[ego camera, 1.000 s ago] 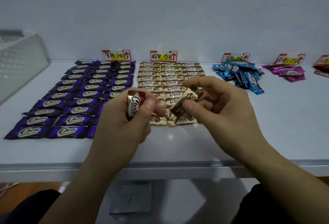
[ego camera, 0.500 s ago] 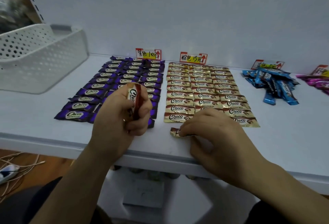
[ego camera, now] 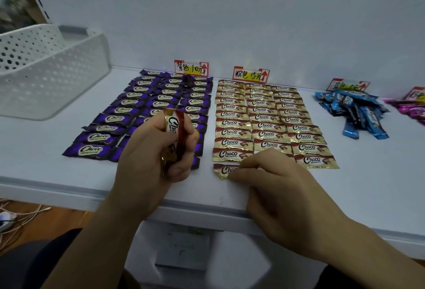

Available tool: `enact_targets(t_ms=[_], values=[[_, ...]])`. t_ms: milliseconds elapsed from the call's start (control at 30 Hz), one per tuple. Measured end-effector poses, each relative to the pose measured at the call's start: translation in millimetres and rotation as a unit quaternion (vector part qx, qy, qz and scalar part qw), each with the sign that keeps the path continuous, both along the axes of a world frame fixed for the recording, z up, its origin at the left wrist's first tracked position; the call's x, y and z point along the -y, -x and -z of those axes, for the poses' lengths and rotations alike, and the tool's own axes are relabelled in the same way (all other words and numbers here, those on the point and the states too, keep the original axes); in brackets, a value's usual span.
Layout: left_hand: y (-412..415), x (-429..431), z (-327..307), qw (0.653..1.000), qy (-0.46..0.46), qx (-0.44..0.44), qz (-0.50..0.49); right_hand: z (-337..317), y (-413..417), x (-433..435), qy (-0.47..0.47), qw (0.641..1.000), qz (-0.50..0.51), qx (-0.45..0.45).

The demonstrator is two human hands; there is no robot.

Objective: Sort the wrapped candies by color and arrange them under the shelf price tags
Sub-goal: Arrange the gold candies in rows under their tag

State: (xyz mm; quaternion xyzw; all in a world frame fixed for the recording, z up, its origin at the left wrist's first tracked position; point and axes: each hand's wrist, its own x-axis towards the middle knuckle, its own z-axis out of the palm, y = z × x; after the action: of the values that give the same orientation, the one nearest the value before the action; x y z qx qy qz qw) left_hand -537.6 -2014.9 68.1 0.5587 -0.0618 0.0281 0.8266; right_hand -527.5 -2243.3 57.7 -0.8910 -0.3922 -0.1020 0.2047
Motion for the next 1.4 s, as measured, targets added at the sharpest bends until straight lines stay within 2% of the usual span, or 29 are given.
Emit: enact_targets(t_ms=[300, 400, 500, 533, 600, 633, 667, 767, 867, 967, 1100, 1200, 1400], values=[[0, 1, 5, 0.996, -0.069, 0.042, -0.047, 1, -1, 0, 0.013, 1.000, -0.014, -0.014], [2, 1, 7, 0.988, -0.123, 0.068, -0.066, 2, -3, 0, -0.010, 1.000, -0.020, -0.002], [5, 7, 4, 0.969, -0.207, 0.107, -0.077, -5, -4, 3, -0.150, 0.989, 0.013, 0.003], [6, 10, 2, 0.966, -0.219, 0.109, -0.080, -9, -6, 3, -0.224, 0.974, 0.027, -0.032], [8, 18, -2, 0.965, -0.228, 0.105, -0.074, -21, -9, 1, -0.365, 0.910, 0.015, -0.195], [8, 23, -4, 0.963, -0.237, 0.107, -0.069, -28, -10, 0, -0.399, 0.881, -0.003, -0.255], [8, 29, -6, 0.959, -0.251, 0.113, -0.063, -32, -11, -1, -0.405, 0.872, -0.018, -0.273], [6, 43, -11, 0.948, -0.281, 0.140, -0.043, -37, -11, 4, -0.384, 0.888, -0.025, -0.251], [0, 52, -13, 0.940, -0.292, 0.170, -0.051, -30, -8, 30, -0.374, 0.904, 0.030, -0.202], [-5, 53, -8, 0.946, -0.269, 0.163, -0.079, -16, -4, 60, -0.292, 0.942, 0.100, -0.129], [-3, 57, 5, 0.882, -0.392, 0.197, -0.175, -3, 0, 74, -0.128, 0.988, 0.084, -0.031], [0, 55, 8, 0.897, -0.346, 0.199, -0.190, 0, -1, 73, -0.099, 0.993, 0.065, -0.019], [-3, 51, 8, 0.946, -0.228, 0.177, -0.147, 2, 1, 72, -0.072, 0.995, 0.064, -0.017]])
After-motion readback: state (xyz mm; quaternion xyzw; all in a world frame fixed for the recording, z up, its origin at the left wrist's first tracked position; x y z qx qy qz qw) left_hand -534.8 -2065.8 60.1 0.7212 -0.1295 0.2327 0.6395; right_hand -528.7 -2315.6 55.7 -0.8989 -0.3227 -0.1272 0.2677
